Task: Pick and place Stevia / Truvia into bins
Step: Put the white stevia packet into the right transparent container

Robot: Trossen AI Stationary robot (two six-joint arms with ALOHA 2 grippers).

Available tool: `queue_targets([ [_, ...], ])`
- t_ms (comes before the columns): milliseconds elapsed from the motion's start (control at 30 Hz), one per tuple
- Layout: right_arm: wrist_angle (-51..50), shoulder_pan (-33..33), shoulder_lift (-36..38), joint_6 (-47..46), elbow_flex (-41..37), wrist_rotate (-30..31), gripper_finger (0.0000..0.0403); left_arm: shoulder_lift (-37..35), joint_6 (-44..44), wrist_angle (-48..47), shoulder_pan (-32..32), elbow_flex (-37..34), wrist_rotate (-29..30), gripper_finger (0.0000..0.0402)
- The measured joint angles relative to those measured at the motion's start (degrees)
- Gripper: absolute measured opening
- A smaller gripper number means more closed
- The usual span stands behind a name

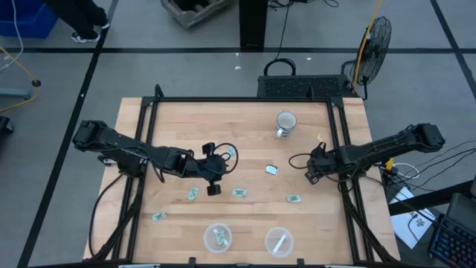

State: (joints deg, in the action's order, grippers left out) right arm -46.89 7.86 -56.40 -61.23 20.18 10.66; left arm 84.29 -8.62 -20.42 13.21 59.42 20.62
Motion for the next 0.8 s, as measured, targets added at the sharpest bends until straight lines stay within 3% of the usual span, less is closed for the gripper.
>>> queue_targets([
  [200, 2.16, 0.0, -0.09, -1.19, -0.85, 0.49, 0.0072, 0.0, 0.61, 0.83, -0.02, 0.0, 0.03, 0.0093],
  [400, 4.55, 0.0, -0.03, -0.66, -0.91, 0.88, 0.0009, 0.0, 0.63, 1.0, -0.02, 0.0, 0.03, 0.0093],
  [567, 13.11, 0.04, 1.02, 3.1, 0.07, 4.83, 0.0011, 0.0, 0.66, 0.97, -0.02, 0.0, 0.05, 0.0093],
  [800, 27.27, 2.16, 3.34, 14.92, 7.8, 4.34, 0.0004, 0.0, -0.56, 0.84, 0.0, 0.0, 0.05, 0.0093],
])
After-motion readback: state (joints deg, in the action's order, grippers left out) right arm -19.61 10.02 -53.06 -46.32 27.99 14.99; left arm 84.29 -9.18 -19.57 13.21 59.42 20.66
